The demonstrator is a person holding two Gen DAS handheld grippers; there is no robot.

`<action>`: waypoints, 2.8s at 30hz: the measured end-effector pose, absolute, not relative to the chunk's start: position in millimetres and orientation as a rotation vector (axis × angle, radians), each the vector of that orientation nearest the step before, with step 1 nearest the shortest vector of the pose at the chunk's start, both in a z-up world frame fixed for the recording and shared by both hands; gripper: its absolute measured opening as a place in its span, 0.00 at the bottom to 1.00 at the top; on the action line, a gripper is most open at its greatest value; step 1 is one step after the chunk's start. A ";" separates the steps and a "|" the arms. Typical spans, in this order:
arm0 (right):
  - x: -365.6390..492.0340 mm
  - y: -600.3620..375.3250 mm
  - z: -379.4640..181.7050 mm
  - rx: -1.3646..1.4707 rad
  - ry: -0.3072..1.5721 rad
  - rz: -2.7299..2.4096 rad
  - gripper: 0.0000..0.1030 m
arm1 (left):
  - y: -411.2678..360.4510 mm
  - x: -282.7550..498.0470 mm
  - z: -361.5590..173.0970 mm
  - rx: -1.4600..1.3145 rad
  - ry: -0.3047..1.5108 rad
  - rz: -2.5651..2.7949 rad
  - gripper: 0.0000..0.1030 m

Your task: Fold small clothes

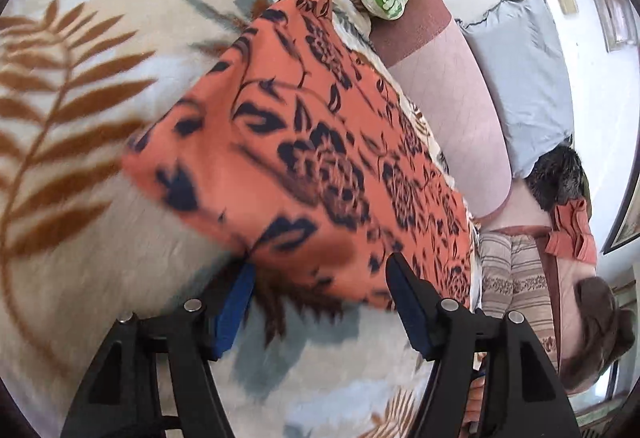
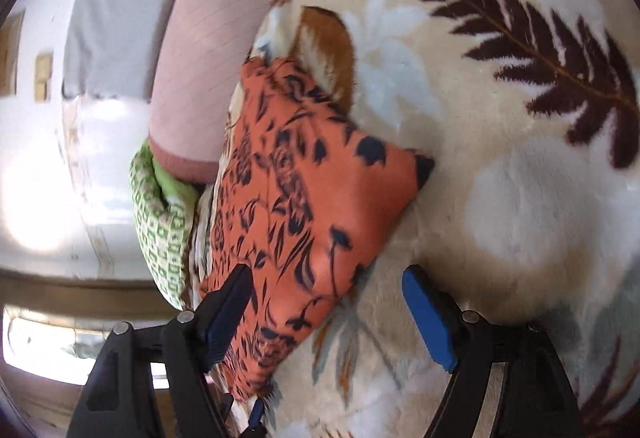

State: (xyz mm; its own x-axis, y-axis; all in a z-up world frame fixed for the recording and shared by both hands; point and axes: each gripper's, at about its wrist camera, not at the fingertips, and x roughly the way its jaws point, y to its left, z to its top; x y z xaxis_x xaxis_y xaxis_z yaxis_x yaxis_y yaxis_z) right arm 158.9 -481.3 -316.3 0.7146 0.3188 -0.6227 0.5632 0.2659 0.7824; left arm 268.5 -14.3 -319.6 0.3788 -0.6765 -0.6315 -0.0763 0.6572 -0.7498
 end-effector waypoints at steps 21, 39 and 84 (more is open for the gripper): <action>168.2 -475.6 -268.5 1.076 0.608 -0.270 0.16 | -41.6 282.1 -297.2 -0.684 1.067 -0.468 0.17; 88.8 -508.3 -297.0 1.295 0.791 -0.433 0.38 | -43.0 248.3 -305.0 -0.659 1.217 -0.489 0.35; 230.4 -321.8 -283.7 0.630 0.993 0.035 0.25 | -78.5 238.3 -265.6 -0.215 0.967 -0.300 0.27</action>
